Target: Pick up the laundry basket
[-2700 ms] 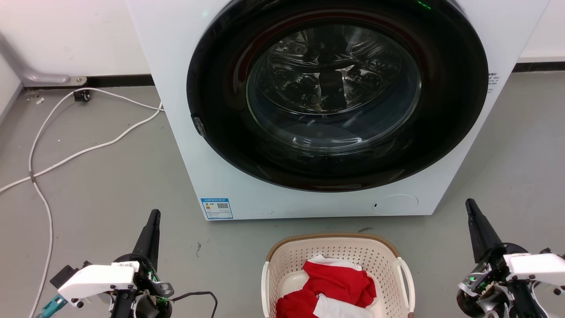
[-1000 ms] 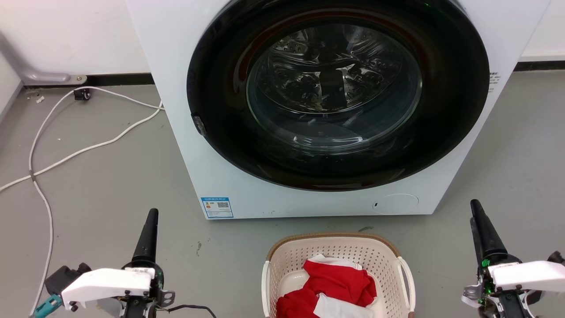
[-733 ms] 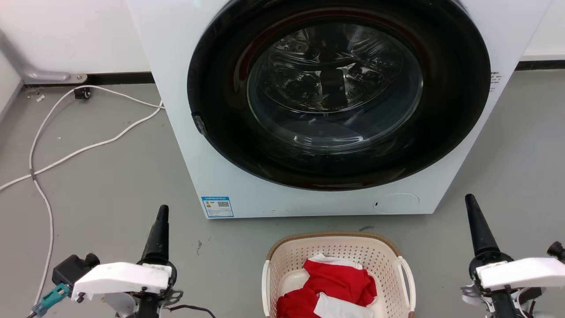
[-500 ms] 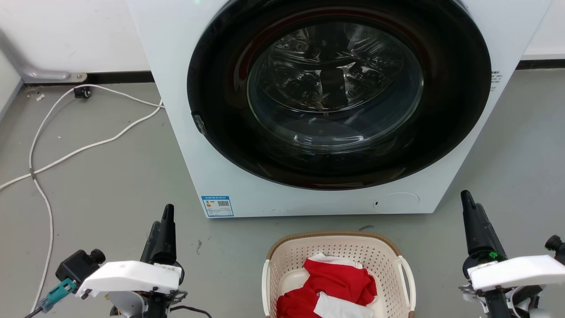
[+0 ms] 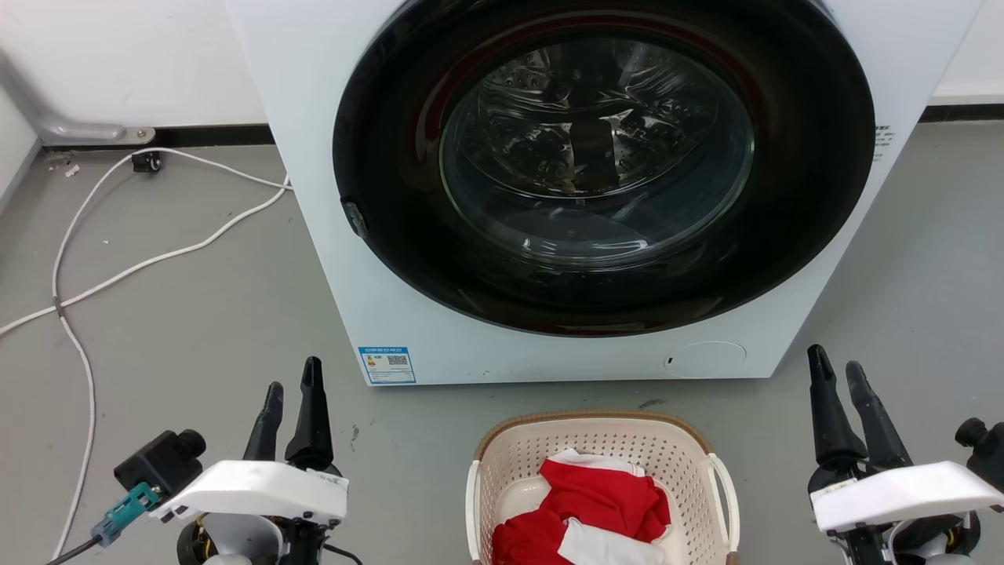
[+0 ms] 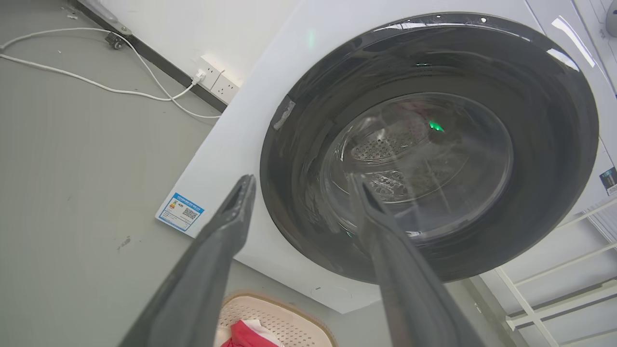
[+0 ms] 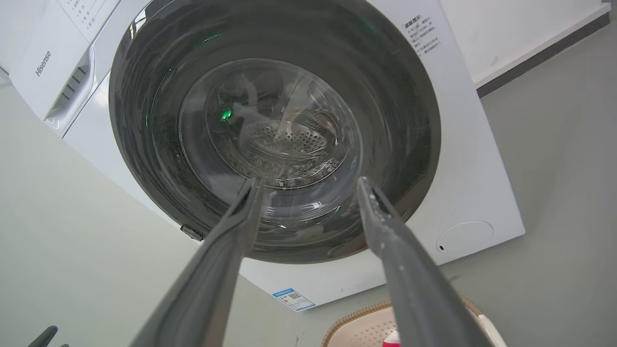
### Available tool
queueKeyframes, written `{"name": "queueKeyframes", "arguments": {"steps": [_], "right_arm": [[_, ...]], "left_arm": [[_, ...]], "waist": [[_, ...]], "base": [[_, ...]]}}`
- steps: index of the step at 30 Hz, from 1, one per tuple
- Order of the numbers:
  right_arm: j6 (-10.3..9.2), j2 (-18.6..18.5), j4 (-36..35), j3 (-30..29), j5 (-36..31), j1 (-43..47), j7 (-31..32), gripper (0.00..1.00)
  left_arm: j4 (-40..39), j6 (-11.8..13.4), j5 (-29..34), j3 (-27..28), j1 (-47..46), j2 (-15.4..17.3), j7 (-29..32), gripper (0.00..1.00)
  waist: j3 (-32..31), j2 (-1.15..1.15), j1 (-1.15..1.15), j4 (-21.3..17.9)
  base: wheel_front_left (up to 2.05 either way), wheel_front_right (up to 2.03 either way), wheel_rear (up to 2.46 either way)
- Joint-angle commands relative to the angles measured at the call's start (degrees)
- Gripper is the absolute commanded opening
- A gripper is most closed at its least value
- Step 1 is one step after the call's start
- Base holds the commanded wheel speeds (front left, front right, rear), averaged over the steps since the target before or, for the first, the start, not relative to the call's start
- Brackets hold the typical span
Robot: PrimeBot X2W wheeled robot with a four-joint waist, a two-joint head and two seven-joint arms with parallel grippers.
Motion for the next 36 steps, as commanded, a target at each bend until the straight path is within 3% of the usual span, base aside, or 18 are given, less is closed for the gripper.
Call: {"name": "queueKeyframes", "arguments": {"steps": [1,36], "right_arm": [[0.0,-0.21,-1.4,0.05,-2.39,0.07,-0.69,1.0],[0.0,-0.3,-4.86,0.72,-21.97,3.03,-6.13,1.0]], "left_arm": [[-1.29,0.43,2.73,-0.38,-0.08,0.25,-0.73,1.0],[-4.14,3.43,25.61,-5.09,2.01,0.92,-6.18,1.0]], "waist": [[0.01,0.0,-0.01,0.02],[0.04,0.0,-0.01,0.12]], "base": [[0.0,0.0,0.0],[0.0,0.0,0.0]]}}
